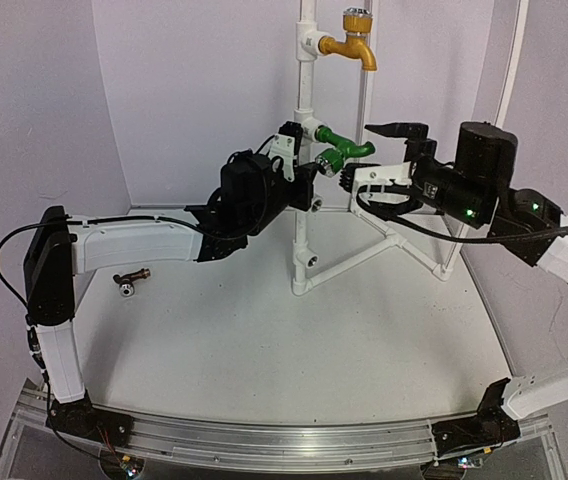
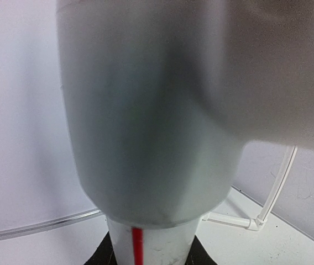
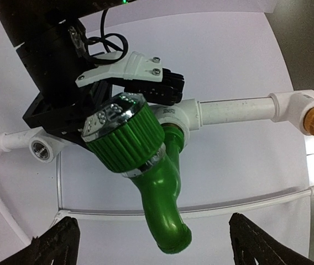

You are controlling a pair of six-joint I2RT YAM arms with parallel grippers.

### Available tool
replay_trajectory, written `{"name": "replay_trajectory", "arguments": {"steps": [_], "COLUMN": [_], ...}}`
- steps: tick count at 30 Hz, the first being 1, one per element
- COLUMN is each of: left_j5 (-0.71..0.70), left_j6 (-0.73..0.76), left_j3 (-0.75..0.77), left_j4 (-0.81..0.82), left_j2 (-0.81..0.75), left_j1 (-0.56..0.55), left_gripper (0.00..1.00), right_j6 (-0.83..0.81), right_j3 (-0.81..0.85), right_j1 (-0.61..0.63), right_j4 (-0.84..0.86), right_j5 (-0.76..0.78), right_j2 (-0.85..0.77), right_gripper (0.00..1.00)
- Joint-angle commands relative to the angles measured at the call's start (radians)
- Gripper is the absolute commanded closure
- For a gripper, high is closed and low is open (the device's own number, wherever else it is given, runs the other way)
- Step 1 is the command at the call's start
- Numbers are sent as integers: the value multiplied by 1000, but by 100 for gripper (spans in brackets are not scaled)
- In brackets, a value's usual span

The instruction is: Install the water faucets

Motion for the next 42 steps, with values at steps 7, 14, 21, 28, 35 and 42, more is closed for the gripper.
{"name": "replay_trajectory", "arguments": {"steps": [7,14,21,28,35,42], "left_j5": [20,26,32,36,33,32], "left_j6": [-14,-19,-24,-36,-44,-52], "left_j3": [-22,-23,-19,-19,-24,-29], "left_j4": [-196,-197,-198,-201,-205,-207], "left_j2": [45,46,51,52,45,45], "left_j1": [0,0,0,0,0,-1], "left_gripper": [100,100,100,100,100,100], "right_j6": [-1,316,926,1894,2634,2579], "right_j3": [17,0,-41,-58,-112,-305], "right_j1": [17,27,27,17,8,8], "right_j4": [268,303,346,489,681,760], "right_j5": [75,68,-25,-46,-213,-23], "right_j2": [106,87,49,64,33,-150], "right_gripper": [26,59,88,97,93,30]}}
